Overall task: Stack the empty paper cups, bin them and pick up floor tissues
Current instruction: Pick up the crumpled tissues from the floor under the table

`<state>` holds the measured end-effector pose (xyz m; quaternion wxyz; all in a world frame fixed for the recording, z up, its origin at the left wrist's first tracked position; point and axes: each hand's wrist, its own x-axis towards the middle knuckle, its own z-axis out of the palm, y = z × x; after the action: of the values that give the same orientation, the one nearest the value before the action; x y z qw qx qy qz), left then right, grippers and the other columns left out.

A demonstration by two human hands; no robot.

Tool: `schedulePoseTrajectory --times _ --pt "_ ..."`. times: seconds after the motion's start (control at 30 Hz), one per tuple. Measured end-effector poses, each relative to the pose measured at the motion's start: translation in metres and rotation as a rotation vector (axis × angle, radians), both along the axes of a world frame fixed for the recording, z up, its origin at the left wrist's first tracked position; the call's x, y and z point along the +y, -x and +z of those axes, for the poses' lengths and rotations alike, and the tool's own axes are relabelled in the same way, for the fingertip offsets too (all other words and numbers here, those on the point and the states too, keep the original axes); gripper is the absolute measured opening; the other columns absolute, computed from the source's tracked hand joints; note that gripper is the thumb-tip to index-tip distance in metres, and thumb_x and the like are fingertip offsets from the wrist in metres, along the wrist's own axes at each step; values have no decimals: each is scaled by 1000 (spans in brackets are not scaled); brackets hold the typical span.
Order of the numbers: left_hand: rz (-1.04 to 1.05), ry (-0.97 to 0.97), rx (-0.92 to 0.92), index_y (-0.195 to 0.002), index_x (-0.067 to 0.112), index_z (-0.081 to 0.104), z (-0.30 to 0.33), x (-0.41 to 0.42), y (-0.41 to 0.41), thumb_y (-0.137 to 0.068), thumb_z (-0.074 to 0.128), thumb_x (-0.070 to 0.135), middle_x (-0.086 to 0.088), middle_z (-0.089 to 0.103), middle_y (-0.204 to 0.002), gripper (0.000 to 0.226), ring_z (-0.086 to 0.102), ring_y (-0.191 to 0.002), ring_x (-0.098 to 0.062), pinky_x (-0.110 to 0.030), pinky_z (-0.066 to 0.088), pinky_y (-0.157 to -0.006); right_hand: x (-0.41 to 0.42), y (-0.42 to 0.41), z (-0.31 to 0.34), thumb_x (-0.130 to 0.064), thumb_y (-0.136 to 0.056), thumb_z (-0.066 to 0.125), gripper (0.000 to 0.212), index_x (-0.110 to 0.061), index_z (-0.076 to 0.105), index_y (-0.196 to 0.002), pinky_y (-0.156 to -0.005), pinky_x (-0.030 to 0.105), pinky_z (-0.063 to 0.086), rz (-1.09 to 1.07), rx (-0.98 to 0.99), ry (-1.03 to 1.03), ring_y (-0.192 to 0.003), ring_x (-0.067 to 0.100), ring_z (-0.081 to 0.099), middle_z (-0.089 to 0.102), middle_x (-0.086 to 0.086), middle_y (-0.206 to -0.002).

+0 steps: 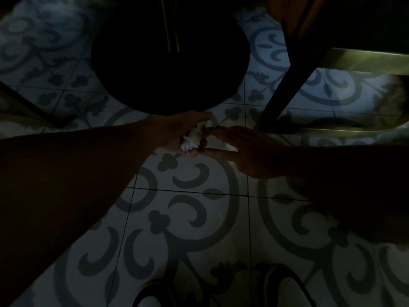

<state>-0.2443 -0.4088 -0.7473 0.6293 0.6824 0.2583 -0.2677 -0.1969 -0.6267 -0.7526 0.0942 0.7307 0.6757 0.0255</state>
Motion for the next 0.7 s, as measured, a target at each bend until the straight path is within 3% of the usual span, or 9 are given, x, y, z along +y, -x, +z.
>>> schedulePoseTrajectory --times 0.17,0.27,0.4,0.53,0.7 --pt "19 76 128 -61 17 49 -1 6 -3 -91 44 51 -1 59 -48 46 57 -39 -14 -21 47 -40 -14 -11 -8 -14 -73 68 58 -12 55 -129 -83 43 53 -85 35 126 -110 37 60 49 22 -139" --pt "14 83 83 -60 18 51 -7 10 -5 -91 47 50 -4 57 -58 44 53 -48 -17 -24 42 -42 -17 -16 -14 -17 -77 65 46 -10 58 -122 -78 42 53 -141 44 234 -104 33 62 56 19 -130" --pt "26 -16 52 -55 21 47 -9 6 -7 -94 47 44 0 53 -52 45 49 -45 -14 -20 37 -40 -21 -19 -18 -24 -91 46 51 -20 36 -141 -82 33 43 -340 86 320 -107 22 55 41 10 -142" --pt "16 -28 71 -57 21 44 -10 5 -9 -95 46 40 1 51 -50 43 48 -42 -12 -18 36 -37 -19 -17 -26 -21 -91 46 61 -26 23 -147 -93 39 47 -416 175 395 -121 24 48 25 9 -154" --pt "10 -41 60 -58 20 45 -16 9 -10 -97 47 27 1 49 -53 40 42 -53 -15 -19 36 -43 -13 -16 -31 -21 -92 46 71 -34 9 -150 -105 45 41 -426 263 508 -140 32 28 -4 9 -161"
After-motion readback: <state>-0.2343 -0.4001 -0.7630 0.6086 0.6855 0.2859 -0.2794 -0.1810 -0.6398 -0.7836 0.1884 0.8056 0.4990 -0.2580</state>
